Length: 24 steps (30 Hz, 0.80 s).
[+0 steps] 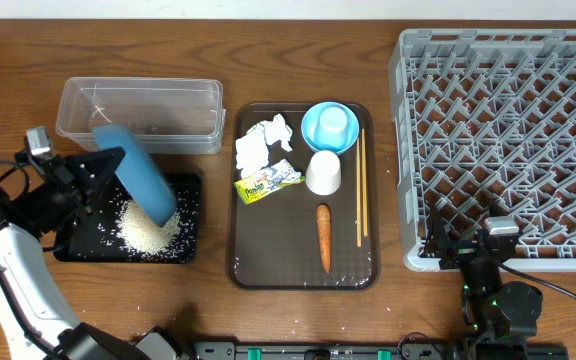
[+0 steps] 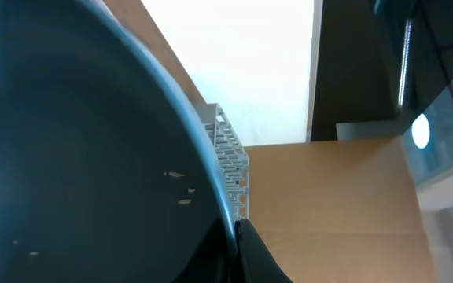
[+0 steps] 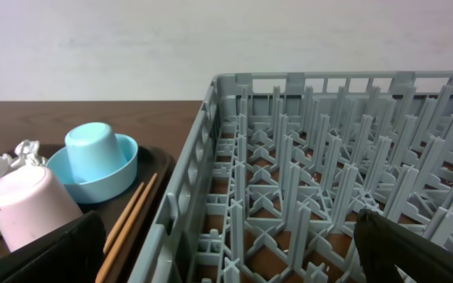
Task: Sort waste into correct bins and load items into the dishwasher rack
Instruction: 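Tilt the blue plate with the left gripper to pour rice onto the black tray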
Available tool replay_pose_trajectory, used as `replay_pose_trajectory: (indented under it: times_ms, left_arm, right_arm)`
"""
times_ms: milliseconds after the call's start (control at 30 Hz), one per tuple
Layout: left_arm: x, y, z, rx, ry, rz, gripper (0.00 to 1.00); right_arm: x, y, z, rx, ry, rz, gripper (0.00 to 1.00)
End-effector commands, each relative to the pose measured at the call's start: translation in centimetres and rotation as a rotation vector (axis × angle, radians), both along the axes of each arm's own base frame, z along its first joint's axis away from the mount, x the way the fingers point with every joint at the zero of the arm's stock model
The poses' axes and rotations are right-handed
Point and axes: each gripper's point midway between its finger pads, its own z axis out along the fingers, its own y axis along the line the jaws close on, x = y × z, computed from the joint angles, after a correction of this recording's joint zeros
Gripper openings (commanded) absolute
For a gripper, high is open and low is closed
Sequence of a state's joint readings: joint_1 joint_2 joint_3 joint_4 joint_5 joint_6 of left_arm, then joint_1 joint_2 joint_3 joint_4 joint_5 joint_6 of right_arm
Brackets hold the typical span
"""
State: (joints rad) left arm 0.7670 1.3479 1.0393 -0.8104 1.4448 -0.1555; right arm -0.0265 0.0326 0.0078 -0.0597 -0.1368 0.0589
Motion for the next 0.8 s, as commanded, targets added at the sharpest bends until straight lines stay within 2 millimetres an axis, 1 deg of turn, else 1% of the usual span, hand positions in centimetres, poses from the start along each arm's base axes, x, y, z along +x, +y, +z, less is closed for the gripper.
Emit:
replay_pose_trajectory:
  times_ms: [0, 67, 100, 167, 333, 400, 433, 500, 533, 600, 700, 767]
  left_arm:
    - [-0.4, 0.1, 1.3, -0.045, -0.073, -0.014, 0.06]
    - [-0.3, 0.9, 0.8, -0.016, -0.059, 0.013, 0.06]
    - [-0.4, 1.0, 0.9, -0.037, -0.053, 0.02, 0.06]
    - [-0.7, 1.0, 1.9, -0.083, -0.087, 0.011, 0.06]
    - [-1.0, 1.8, 1.7, -0.103, -0.061, 0.047, 0.06]
    - [-0.8, 2.8, 0.5, -0.037, -0.022, 0.088, 0.06]
    - [-0.9, 3.1, 0.3, -0.055, 0.003, 0.104, 0.06]
    - [-1.3, 2.7, 1.3, -0.12, -0.023, 0.088, 0.06]
    - [-1.3, 2.6, 1.7, -0.12, -0.054, 0.077, 0.06]
    - [-1.2, 2.6, 1.5, -0.105, -0.055, 0.079, 0.06]
    - [-1.6, 2.2, 1.6, -0.154, -0.023, 0.078, 0.06]
    - [-1.5, 2.3, 1.3, -0.131, -0.027, 0.08, 0.06]
  right_arm:
    - [0.0, -0.5, -0.2, -0.012, 0.005, -0.023, 0.99]
    - [0.0, -0.5, -0.2, -0.012, 0.005, -0.022, 0.99]
    - [0.0, -0.5, -0.2, -0.012, 0.005, -0.022, 0.99]
    - [0.0, -0.5, -0.2, -0.012, 0.005, -0.023, 0.99]
    - [0.0, -0.5, -0.2, -0.012, 0.005, -0.022, 0.99]
    - [0.0, -0.5, -0.2, -0.012, 0.005, -0.022, 0.99]
    - [0.0, -0.5, -0.2, -0.012, 0.005, -0.023, 0.99]
    - [0.0, -0.5, -0.2, -0.012, 0.005, -0.023, 0.99]
    - [0.0, -0.5, -0.2, -0.012, 0.005, -0.023, 0.99]
    - [0.0, -0.5, -0.2, -0.012, 0.005, -0.023, 0.99]
    - [0.0, -0.5, -0.2, -0.012, 0.005, -0.023, 0.99]
    - [0.0, -0.5, -0.2, -0.012, 0.005, -0.023, 0.99]
